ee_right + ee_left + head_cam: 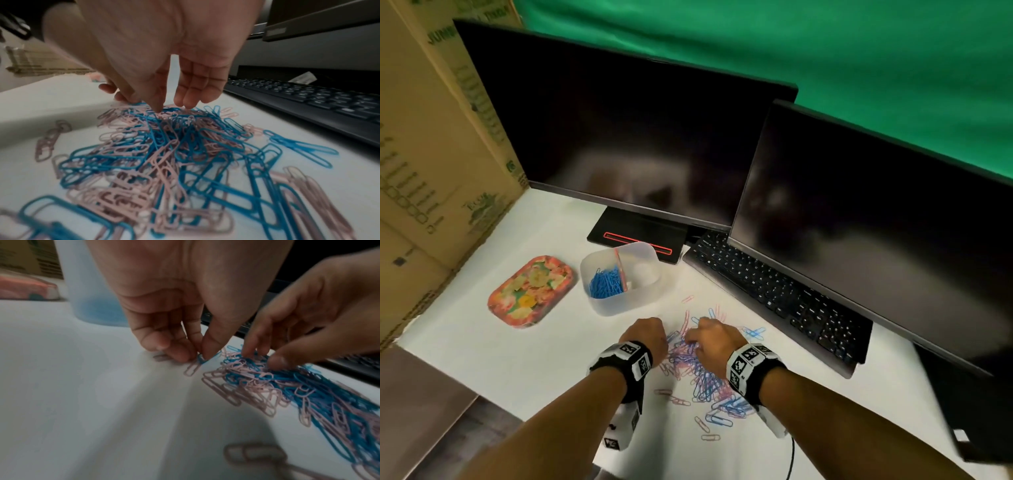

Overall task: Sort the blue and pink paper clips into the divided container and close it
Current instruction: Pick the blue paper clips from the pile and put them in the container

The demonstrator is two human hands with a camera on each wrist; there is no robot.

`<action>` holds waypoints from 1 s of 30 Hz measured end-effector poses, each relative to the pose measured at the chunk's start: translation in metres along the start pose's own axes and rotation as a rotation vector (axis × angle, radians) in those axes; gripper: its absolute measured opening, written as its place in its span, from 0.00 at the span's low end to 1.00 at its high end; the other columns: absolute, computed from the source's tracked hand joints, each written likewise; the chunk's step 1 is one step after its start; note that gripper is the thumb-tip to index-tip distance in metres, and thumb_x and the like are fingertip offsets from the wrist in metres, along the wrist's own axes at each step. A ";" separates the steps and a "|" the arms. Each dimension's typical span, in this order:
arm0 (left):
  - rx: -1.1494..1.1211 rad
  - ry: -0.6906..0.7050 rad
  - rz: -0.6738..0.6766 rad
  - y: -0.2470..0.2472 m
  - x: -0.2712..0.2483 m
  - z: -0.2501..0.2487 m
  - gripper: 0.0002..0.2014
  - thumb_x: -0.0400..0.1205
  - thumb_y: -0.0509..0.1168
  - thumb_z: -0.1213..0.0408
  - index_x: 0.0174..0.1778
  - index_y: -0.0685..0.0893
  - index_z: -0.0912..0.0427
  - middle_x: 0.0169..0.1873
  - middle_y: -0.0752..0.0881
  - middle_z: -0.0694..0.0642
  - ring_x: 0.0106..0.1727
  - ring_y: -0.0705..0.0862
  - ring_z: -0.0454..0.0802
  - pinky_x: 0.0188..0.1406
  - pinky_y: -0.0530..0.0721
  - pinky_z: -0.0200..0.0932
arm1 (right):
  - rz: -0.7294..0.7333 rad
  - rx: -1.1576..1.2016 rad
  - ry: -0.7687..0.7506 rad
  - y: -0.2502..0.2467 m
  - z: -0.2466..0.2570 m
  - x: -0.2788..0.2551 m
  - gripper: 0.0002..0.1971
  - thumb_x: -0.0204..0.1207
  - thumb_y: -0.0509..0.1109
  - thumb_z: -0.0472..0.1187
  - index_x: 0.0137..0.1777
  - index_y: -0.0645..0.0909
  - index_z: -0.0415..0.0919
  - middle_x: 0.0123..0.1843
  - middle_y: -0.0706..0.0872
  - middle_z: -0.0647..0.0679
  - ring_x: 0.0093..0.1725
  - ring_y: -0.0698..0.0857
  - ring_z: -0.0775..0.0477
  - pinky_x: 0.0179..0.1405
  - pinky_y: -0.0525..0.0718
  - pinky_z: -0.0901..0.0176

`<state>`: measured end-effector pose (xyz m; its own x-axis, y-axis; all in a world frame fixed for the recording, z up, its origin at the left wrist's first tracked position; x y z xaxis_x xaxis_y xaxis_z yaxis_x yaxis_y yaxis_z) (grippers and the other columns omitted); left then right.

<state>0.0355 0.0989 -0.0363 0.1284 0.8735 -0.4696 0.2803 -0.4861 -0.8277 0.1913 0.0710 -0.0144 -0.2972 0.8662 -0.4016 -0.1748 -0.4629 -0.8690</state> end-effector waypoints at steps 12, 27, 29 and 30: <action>-0.666 -0.029 0.061 -0.002 -0.004 0.015 0.14 0.77 0.62 0.75 0.52 0.87 0.55 0.31 0.84 0.54 0.34 0.81 0.52 0.42 0.80 0.41 | -0.125 0.176 -0.042 -0.003 -0.018 0.008 0.06 0.75 0.67 0.40 0.42 0.83 0.52 0.44 0.78 0.54 0.51 0.78 0.50 0.51 0.80 0.59; -1.349 -0.281 0.160 -0.008 -0.008 -0.003 0.18 0.84 0.56 0.63 0.27 0.75 0.62 0.21 0.74 0.57 0.20 0.70 0.51 0.26 0.71 0.39 | -0.158 1.110 0.487 -0.014 -0.071 0.014 0.14 0.78 0.57 0.26 0.38 0.79 0.40 0.32 0.77 0.45 0.24 0.74 0.49 0.19 0.67 0.66; -1.235 -0.264 0.106 -0.005 -0.003 -0.002 0.20 0.84 0.59 0.55 0.26 0.72 0.59 0.21 0.70 0.55 0.21 0.66 0.50 0.27 0.65 0.39 | -0.171 0.915 0.483 -0.013 -0.070 0.019 0.10 0.78 0.62 0.34 0.38 0.81 0.44 0.36 0.81 0.48 0.31 0.78 0.48 0.29 0.76 0.63; -1.118 -0.220 0.059 -0.004 -0.001 -0.001 0.20 0.83 0.62 0.52 0.26 0.71 0.58 0.22 0.70 0.54 0.22 0.67 0.50 0.28 0.65 0.39 | -0.181 0.765 0.462 -0.014 -0.068 0.020 0.06 0.77 0.66 0.37 0.40 0.83 0.45 0.39 0.84 0.49 0.38 0.82 0.47 0.37 0.80 0.61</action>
<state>0.0354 0.0999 -0.0320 0.0308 0.7732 -0.6335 0.9839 -0.1350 -0.1169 0.2515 0.1077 -0.0305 0.1721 0.8507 -0.4967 -0.8062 -0.1681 -0.5672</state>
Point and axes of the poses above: each hand's wrist, its own x-axis towards the middle knuckle, its own y-axis out of the palm, z = x × y, the point moved 3 cm from there along x, towards the middle knuckle
